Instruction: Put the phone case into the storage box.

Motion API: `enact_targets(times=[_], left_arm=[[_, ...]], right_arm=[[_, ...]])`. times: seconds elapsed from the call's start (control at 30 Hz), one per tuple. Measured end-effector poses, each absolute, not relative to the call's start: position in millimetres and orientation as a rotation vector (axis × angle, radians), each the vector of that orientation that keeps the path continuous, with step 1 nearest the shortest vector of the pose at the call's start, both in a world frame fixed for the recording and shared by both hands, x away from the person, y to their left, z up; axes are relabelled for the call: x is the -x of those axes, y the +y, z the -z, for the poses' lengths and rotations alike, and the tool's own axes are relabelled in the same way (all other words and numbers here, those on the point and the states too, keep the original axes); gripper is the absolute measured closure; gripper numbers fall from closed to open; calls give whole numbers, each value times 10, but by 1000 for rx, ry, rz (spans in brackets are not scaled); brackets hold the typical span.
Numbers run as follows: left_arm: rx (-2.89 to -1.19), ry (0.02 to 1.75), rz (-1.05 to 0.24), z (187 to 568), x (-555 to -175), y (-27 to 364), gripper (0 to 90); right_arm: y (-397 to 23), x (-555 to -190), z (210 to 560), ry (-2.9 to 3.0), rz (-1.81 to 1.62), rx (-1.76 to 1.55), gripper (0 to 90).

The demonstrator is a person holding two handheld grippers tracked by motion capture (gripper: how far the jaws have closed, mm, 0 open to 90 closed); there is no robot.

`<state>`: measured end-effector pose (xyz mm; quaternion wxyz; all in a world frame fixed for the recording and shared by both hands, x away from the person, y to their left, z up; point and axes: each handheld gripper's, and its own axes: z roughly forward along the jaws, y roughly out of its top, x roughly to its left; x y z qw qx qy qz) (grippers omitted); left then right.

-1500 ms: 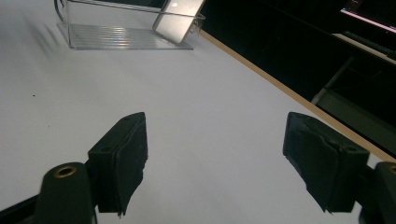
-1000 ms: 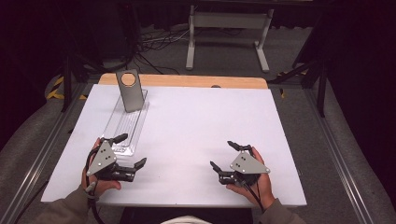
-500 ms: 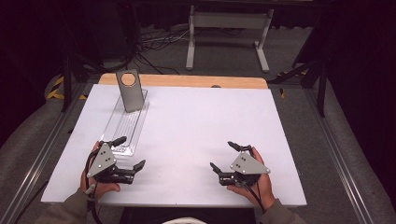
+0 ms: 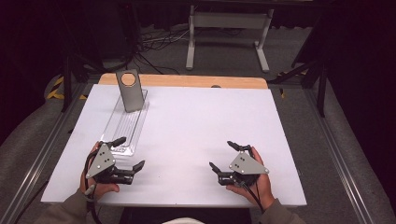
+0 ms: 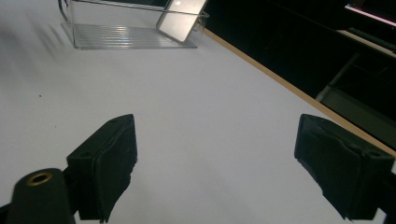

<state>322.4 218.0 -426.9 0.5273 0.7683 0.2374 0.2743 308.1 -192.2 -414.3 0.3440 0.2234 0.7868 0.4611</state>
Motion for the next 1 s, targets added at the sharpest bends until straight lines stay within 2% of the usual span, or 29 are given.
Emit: enact_targets(times=[1.0], left_arm=[[-1866,544,-645,4281,-3235,2148,27]], right_arm=[[-1892,-3075,4172,2102,-1210,-537,119]])
